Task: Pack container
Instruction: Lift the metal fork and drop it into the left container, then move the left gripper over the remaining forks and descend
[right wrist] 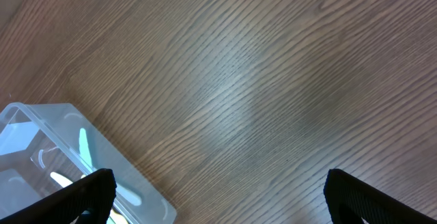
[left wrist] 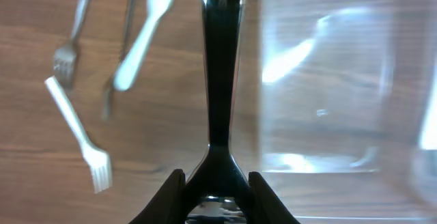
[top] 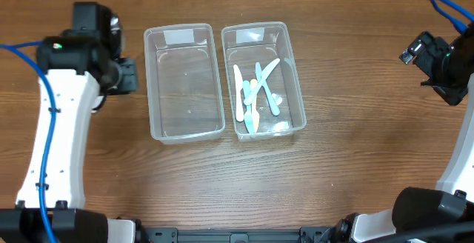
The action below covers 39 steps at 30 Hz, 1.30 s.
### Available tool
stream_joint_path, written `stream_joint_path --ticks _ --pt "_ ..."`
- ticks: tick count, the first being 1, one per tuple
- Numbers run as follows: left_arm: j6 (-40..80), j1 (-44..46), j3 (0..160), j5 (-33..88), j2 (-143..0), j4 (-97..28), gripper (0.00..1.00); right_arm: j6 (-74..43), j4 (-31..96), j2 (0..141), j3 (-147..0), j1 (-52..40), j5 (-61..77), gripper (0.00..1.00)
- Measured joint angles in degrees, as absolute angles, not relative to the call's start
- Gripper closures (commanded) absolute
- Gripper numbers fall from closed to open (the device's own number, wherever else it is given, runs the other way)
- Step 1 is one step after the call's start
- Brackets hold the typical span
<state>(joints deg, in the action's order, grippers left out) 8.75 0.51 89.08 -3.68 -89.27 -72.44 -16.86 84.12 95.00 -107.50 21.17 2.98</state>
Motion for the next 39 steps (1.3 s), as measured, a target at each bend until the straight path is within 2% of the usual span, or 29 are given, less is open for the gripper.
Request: stream_joint_path --ticks 7,13,14,16,18,20,21,24,26,32,33,35,39 --pt "16.67 15.03 89.32 -3.25 -95.09 -61.82 0.96 -16.86 84.49 95.00 -107.50 21.17 3.01 0.00" --pt "18.09 19.27 89.34 -3.22 -107.92 -59.46 0.96 -16.88 84.51 95.00 -107.50 21.17 3.18 0.00" --pt "18.11 19.27 89.34 -3.25 -110.37 -59.13 0.94 -16.84 84.55 95.00 -107.50 21.17 3.18 0.00" --pt "18.09 19.27 89.32 -3.25 -113.65 -59.07 0.59 -16.86 84.53 95.00 -107.50 21.17 3.18 0.00" --pt "18.22 19.27 89.32 -3.25 -114.91 -59.05 0.44 -16.86 84.55 95.00 -107.50 21.17 3.18 0.00" --pt "18.15 19.27 89.36 -3.27 -114.93 -58.41 0.40 -16.86 84.53 95.00 -107.50 21.17 3.16 0.00" --pt "18.00 19.27 89.36 -3.27 -114.93 -58.43 0.35 -16.86 84.60 95.00 -107.50 21.17 3.18 0.00" --pt "16.73 19.27 91.00 -3.29 -114.93 -60.53 0.33 -16.88 84.68 95.00 -107.50 21.17 3.18 0.00" --pt "15.88 19.27 93.67 -3.38 -114.91 -63.00 0.27 -16.86 84.73 95.00 -107.48 21.17 3.18 0.00" --pt "11.77 18.85 111.68 -11.57 -110.41 -79.53 0.09 -16.86 84.73 95.00 -107.46 21.17 3.18 0.00" --pt "10.81 18.46 113.01 -12.29 -108.77 -80.20 0.09 -16.84 84.73 95.00 -107.44 21.17 3.18 0.00" --pt "8.40 16.12 115.31 -13.02 -103.92 -80.90 0.09 -16.86 84.68 95.00 -107.46 21.17 3.18 0.00" --pt "4.36 4.95 116.71 -12.51 -97.45 -82.28 0.07 -16.86 84.71 95.00 -107.44 21.17 3.18 0.00"
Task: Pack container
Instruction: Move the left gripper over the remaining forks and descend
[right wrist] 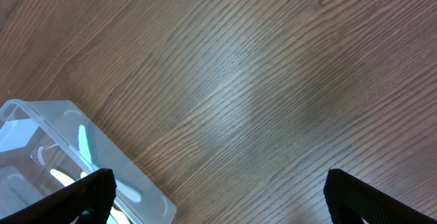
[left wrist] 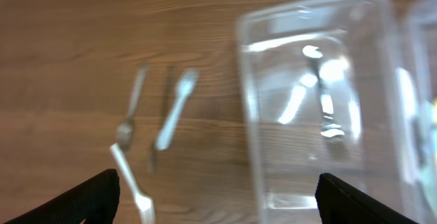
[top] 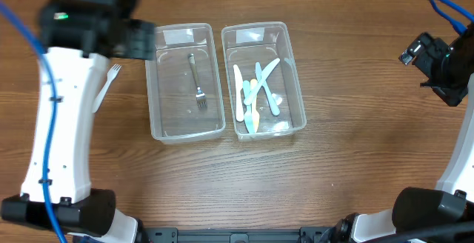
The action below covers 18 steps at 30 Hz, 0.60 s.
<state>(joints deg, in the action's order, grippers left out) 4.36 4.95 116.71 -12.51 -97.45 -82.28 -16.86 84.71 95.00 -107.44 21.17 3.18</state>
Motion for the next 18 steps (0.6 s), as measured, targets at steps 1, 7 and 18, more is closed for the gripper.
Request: stream_joint_path --ticks 1,7,18 --pt "3.27 1.50 116.73 -11.90 -97.60 -82.32 0.07 -16.88 84.68 95.00 -107.46 21.17 3.18 0.00" --pt "-1.28 -10.35 116.71 -9.50 -104.31 -81.23 0.08 -16.86 84.68 95.00 -107.44 21.17 3.20 0.00" --pt "-8.01 -11.29 116.71 -5.02 -122.80 -75.75 0.10 -16.86 84.68 95.00 -107.46 21.17 3.18 0.00"
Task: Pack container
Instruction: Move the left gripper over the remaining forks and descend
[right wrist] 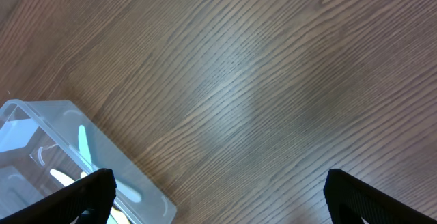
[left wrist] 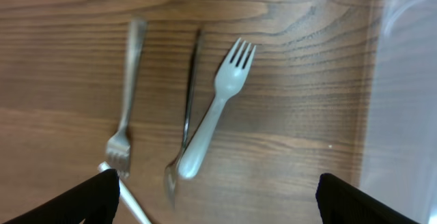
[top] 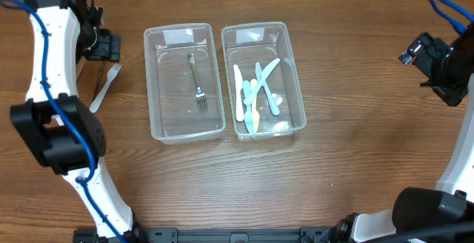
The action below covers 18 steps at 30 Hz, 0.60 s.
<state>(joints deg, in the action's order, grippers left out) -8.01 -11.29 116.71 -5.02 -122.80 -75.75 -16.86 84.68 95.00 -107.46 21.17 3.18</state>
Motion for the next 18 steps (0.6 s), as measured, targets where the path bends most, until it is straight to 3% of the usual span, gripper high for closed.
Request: stream_joint_path --ticks 18 --pt "-12.75 -10.92 116.71 -1.65 -136.88 -68.73 0.10 -16.88 84.49 95.00 -107.44 21.17 3.16 0.00"
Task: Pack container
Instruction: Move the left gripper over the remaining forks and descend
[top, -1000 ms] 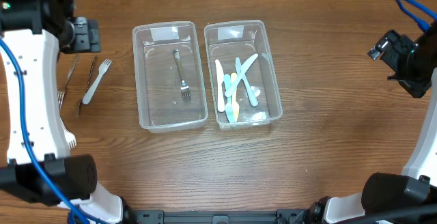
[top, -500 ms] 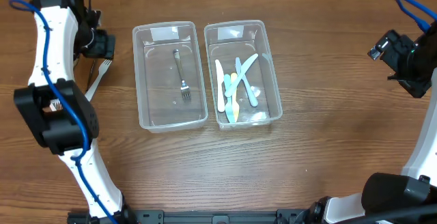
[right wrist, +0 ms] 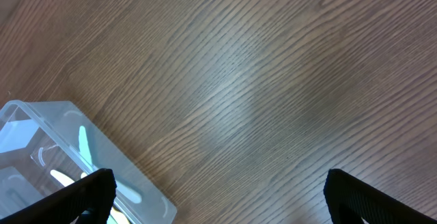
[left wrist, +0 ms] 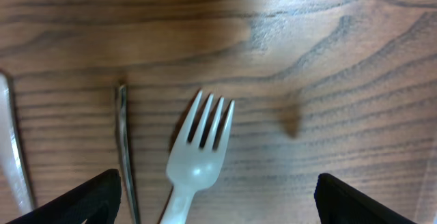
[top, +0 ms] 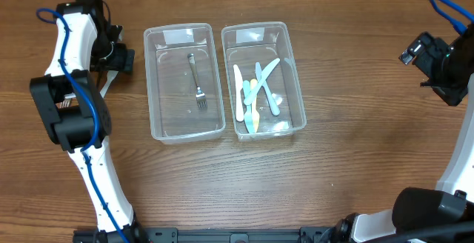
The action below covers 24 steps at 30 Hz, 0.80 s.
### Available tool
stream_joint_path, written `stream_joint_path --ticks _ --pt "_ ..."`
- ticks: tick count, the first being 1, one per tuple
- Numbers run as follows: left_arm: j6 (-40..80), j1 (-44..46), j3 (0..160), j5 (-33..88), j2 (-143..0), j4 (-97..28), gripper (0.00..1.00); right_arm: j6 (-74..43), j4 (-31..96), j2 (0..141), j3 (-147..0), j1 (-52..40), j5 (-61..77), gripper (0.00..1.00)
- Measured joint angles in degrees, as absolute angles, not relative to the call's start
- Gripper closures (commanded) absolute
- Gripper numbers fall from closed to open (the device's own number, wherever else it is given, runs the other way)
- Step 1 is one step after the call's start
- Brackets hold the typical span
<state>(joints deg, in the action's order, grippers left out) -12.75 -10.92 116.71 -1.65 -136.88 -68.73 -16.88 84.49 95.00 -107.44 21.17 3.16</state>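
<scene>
Two clear containers stand side by side. The left container (top: 159, 87) holds one metal fork (top: 197, 81). The right container (top: 296, 87) holds several white and pale-blue plastic utensils (top: 253, 95). My left gripper (top: 118, 59) hovers open just left of the left container, low over loose cutlery. In the left wrist view (left wrist: 217, 203), a white plastic fork (left wrist: 198, 162) lies between its fingers, tines pointing away. A metal utensil (left wrist: 125, 156) lies beside it. My right gripper (top: 437, 69) is open and empty at the far right (right wrist: 218, 197).
A second metal utensil (left wrist: 12, 149) shows at the left edge of the left wrist view. The corner of the right container (right wrist: 61, 149) appears at the lower left of the right wrist view, with bare wooden table (right wrist: 273, 80) beyond it.
My left gripper has come down closer to the table and shifted slightly toward the left container; the white plastic fork now fills more of its view. It remains open. The right arm is unchanged.
My left gripper was shut on a metal fork beside the empty left container. Then the fork lay inside that container and the gripper was open. Then it stood open over the loose cutlery to the left, and now sits lower over the white plastic fork.
</scene>
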Motion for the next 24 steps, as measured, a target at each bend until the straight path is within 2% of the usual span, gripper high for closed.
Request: stream_joint_path --ticks 7,14,17,20,24 --pt "-13.96 -8.40 116.73 -1.06 -139.26 -67.05 0.09 -16.67 84.42 95.00 -107.44 21.17 3.18 0.00" --pt "-13.98 -8.32 116.73 -1.23 -139.31 -67.90 0.20 -16.67 84.44 95.00 -107.44 21.17 3.18 0.00" --pt "-13.96 -8.32 116.73 -2.63 -139.31 -69.49 0.20 -16.67 84.44 95.00 -107.44 21.17 3.16 0.00" --pt "-14.17 -8.32 116.73 -5.43 -139.31 -70.67 0.37 -16.69 84.44 95.00 -107.44 21.17 3.18 0.00" --pt "-14.13 -8.38 116.73 -6.74 -139.31 -70.91 0.46 -16.64 84.42 95.00 -107.44 21.17 3.18 0.00"
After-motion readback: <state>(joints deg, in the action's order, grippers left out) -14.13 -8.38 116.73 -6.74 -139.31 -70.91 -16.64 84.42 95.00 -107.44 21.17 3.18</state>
